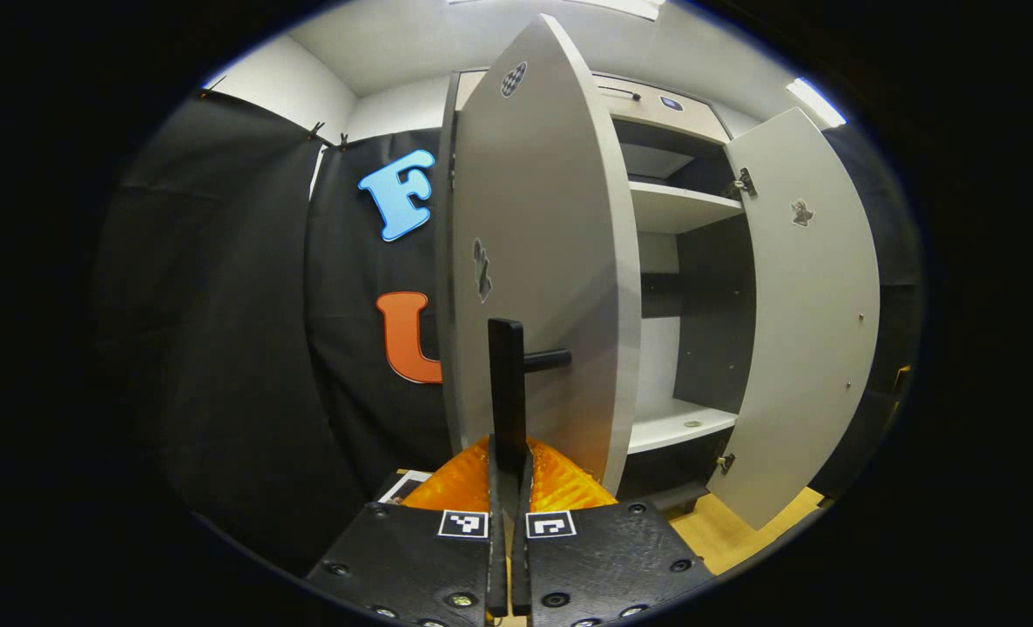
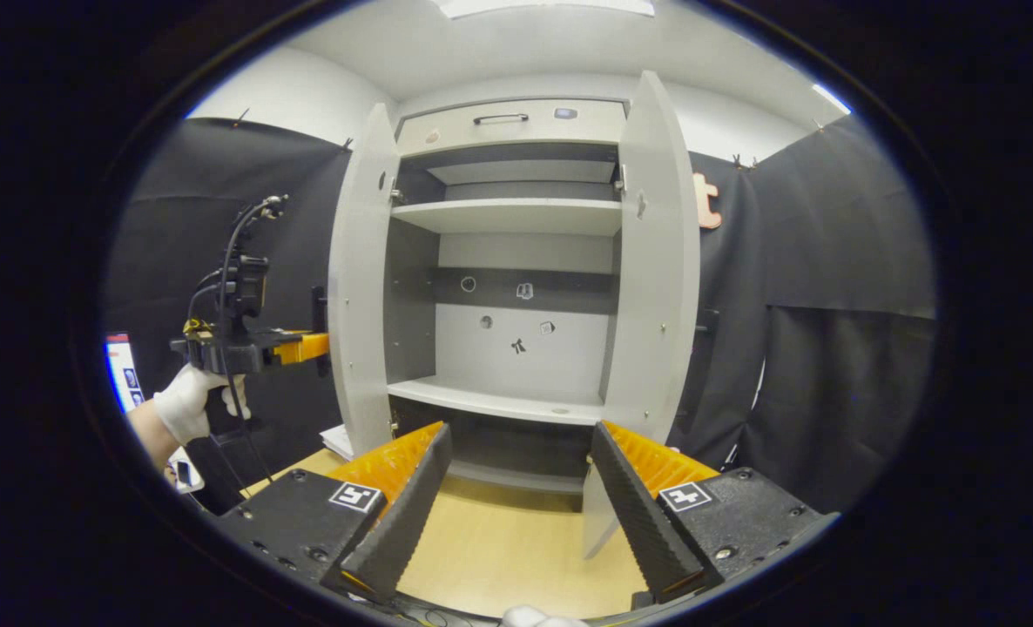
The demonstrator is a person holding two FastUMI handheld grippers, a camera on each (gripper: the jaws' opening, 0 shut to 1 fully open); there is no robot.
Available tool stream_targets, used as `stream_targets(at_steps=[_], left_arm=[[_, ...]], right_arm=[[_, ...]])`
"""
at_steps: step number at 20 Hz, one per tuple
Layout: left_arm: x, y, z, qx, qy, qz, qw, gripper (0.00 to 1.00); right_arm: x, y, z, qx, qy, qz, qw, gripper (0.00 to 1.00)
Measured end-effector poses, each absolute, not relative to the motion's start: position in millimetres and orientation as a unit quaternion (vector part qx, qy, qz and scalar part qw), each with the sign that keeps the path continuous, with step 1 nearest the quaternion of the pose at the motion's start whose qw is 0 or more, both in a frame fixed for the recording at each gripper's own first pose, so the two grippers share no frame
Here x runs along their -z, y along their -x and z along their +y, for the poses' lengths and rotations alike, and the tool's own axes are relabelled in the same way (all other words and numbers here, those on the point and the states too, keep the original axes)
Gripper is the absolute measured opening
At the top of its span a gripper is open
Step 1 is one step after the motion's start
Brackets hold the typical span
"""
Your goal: Open the right door of the double-door shoe cabinet with the right hand, and open the left door with the left hand.
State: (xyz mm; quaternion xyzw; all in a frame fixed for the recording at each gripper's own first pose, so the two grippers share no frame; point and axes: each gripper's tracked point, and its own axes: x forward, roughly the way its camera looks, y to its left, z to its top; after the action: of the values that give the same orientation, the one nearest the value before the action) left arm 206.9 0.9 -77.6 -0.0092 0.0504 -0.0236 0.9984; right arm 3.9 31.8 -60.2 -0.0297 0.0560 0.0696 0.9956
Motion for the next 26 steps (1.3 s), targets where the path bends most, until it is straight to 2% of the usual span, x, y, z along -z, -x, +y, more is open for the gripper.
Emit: stream_targets(at_steps=[7,16,23,25,26], left_arm=[[82.3,-201.5,50.8,-0.027,0.006,0.053,0.998,0.00],[85.0,-203.6,60.0,0.016,0.021,0.048,0.998,0.00],[86.3,-201.9,60.4,0.014,0.023,0.048,0.998,0.00],[84.9,-199.4,66.9,-0.001,0.008,0.046,0.999,0.01],[83.3,-197.1,73.2,-0.012,-0.002,0.041,0.999,0.09]], right_arm=[[61.2,-5.5,44.0,-0.072,0.026,0.059,0.995,0.99],[57.8,-6.2,50.9,-0.072,0.028,0.057,0.995,0.99],[54.2,-1.6,45.5,-0.067,0.025,0.056,0.996,0.99],[52.3,0.1,44.3,-0.066,0.024,0.056,0.996,0.99],[51.3,2.1,44.3,-0.067,0.024,0.055,0.996,0.99]])
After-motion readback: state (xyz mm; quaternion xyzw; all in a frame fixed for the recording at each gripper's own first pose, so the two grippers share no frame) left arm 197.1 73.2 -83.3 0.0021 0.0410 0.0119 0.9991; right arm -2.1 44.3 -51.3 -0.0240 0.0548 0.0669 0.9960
